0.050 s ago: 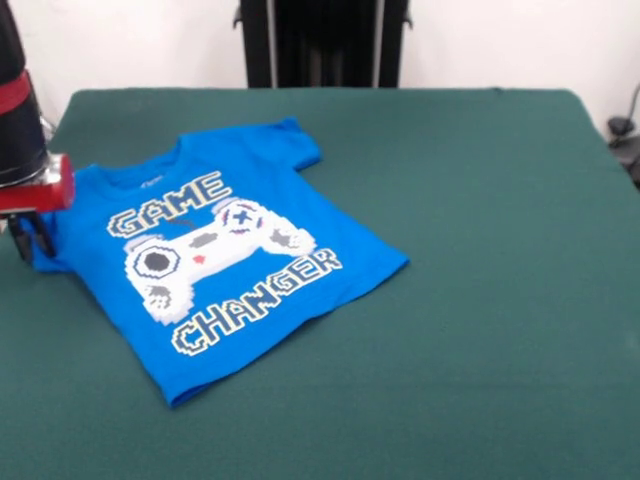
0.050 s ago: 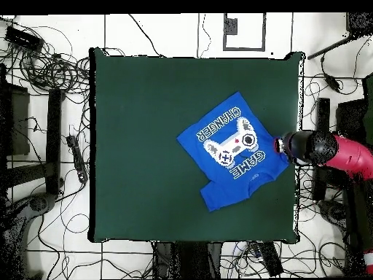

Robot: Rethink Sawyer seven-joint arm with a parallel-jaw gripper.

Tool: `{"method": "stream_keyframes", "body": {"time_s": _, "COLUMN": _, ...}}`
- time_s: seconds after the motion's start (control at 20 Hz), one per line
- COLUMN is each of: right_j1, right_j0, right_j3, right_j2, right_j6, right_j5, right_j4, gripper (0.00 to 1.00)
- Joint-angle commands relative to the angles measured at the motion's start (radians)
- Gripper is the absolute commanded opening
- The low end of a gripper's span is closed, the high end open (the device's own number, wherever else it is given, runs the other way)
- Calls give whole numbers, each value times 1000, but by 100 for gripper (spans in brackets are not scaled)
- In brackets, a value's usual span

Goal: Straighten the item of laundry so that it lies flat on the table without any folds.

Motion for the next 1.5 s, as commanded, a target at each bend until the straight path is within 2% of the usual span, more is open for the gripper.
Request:
{"method": "stream_keyframes", "body": {"time_s": 0.05, "right_j1": 49, "right_j0": 32, "right_j3": -65, "right_j2": 76, "right_j6": -298, "right_j5": 26, "right_j4": -29, "gripper": 0}}
{"method": "stream_keyframes", "body": {"time_s": 0.15, "right_j1": 49, "right_j0": 27, "right_j3": -42, "right_j2": 76, "right_j6": -281, "right_j5": 14, "right_j4": -17, "gripper": 0}}
{"method": "stream_keyframes", "body": {"time_s": 0.2, "right_j1": 50, "right_j0": 18, "right_j3": -26, "right_j2": 81, "right_j6": -270, "right_j5": -1, "right_j4": -4, "gripper": 100}}
{"method": "stream_keyframes", "body": {"time_s": 0.35, "right_j1": 41, "right_j0": 24, "right_j3": -11, "right_j2": 66, "right_j6": -243, "right_j5": 18, "right_j4": 2, "gripper": 100}}
{"method": "stream_keyframes", "body": {"time_s": 0.55, "right_j1": 16, "right_j0": 46, "right_j3": 21, "right_j2": 23, "right_j6": -149, "right_j5": 28, "right_j4": 6, "gripper": 100}}
{"method": "stream_keyframes", "body": {"time_s": 0.85, "right_j1": -20, "right_j0": 50, "right_j3": 76, "right_j2": 18, "right_j6": -125, "right_j5": 15, "right_j4": 8, "gripper": 100}}
{"method": "stream_keyframes", "body": {"time_s": 1.05, "right_j1": -74, "right_j0": 57, "right_j3": 157, "right_j2": 4, "right_j6": -65, "right_j5": -8, "right_j4": 17, "gripper": 100}}
{"method": "stream_keyframes", "body": {"time_s": 1.3, "right_j1": -168, "right_j0": 73, "right_j3": 309, "right_j2": -20, "right_j6": 60, "right_j5": -64, "right_j4": 37, "gripper": 100}}
{"method": "stream_keyframes", "body": {"time_s": 1.5, "right_j1": -218, "right_j0": 94, "right_j3": 382, "right_j2": -40, "right_j6": 133, "right_j5": -89, "right_j4": 58, "gripper": 100}}
